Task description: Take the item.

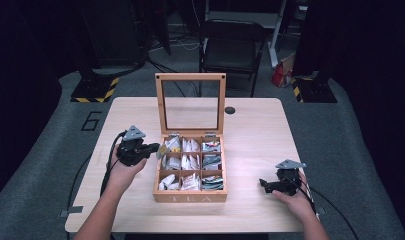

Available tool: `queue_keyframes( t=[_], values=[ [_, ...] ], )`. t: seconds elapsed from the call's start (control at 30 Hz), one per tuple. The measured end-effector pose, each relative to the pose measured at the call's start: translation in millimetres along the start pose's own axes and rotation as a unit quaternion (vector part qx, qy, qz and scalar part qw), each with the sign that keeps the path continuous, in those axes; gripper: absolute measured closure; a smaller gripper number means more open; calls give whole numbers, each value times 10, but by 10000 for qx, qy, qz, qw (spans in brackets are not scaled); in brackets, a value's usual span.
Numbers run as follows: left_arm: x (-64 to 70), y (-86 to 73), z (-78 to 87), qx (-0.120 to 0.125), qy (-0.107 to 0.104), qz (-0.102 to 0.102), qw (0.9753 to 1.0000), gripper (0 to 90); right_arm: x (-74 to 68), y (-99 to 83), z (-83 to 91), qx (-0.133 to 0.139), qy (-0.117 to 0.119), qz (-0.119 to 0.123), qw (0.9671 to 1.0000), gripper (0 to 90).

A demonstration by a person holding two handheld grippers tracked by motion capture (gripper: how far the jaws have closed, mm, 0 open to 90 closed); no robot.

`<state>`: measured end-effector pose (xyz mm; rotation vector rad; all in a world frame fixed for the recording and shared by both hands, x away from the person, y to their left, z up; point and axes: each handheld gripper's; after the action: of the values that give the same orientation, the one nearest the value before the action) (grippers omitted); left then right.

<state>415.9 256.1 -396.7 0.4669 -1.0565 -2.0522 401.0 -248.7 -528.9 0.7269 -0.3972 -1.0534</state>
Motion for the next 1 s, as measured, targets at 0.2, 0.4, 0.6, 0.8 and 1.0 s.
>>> queue_keyframes(
  t=[0.2,0.4,0.6,0.8,1.0],
  values=[
    [-41,-5,64,38,49,42,10000,899,0,0,0,0,0,0,10000,0],
    [-92,-34,135,88,111,128,9998,899,0,0,0,1,0,2,10000,0],
    [-165,-74,223,135,186,212,9995,899,0,0,0,0,0,1,10000,0],
    [-231,-114,301,208,279,298,9990,899,0,0,0,0,0,2,10000,0],
    [-292,-136,395,248,374,381,9983,900,0,0,0,-2,0,3,10000,0]
  ],
)
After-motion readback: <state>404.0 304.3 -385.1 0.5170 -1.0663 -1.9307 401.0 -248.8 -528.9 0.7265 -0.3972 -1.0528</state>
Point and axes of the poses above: each handheld gripper's, and its own axes: z roughly backward along the jaws, y roughly out of its top, x roughly to its right, and after that the axes turned 2 degrees about -z, right-handed
